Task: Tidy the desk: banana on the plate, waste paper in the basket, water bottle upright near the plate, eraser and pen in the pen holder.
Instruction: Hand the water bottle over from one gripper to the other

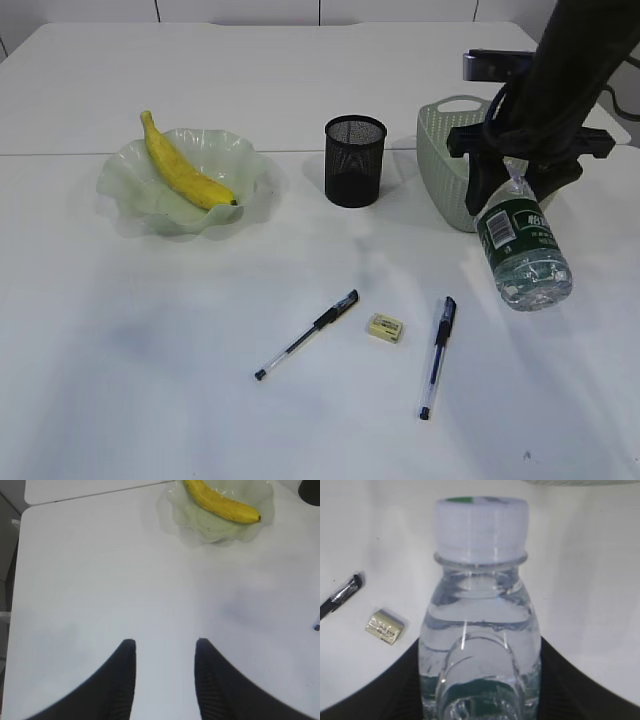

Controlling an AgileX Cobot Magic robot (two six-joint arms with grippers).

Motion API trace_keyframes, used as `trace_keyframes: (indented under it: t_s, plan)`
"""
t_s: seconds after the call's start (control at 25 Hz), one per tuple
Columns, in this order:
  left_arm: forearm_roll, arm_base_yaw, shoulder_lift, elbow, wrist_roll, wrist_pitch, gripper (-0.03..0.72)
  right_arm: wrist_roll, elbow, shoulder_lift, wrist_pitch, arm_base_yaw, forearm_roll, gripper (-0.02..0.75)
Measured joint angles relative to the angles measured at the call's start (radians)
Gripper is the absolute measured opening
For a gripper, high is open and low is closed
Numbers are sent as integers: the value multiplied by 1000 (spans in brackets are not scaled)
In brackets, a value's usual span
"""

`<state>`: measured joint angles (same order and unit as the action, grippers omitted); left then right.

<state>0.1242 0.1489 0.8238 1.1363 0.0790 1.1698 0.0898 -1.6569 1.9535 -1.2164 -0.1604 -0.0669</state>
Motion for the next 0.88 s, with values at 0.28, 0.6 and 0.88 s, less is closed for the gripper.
trace_keyframes:
  t_s: [0.28,0.6,0.88]
  plan:
    - [0,0,0,0,0,0,276,-10,0,-25,-2,-4,-1,405]
    - [0,0,0,0,0,0,276,-52,0,-29,-4,-4,-1,405]
    - [27,0,0,0,0,0,276,-53,0,-29,-4,-4,-3,405]
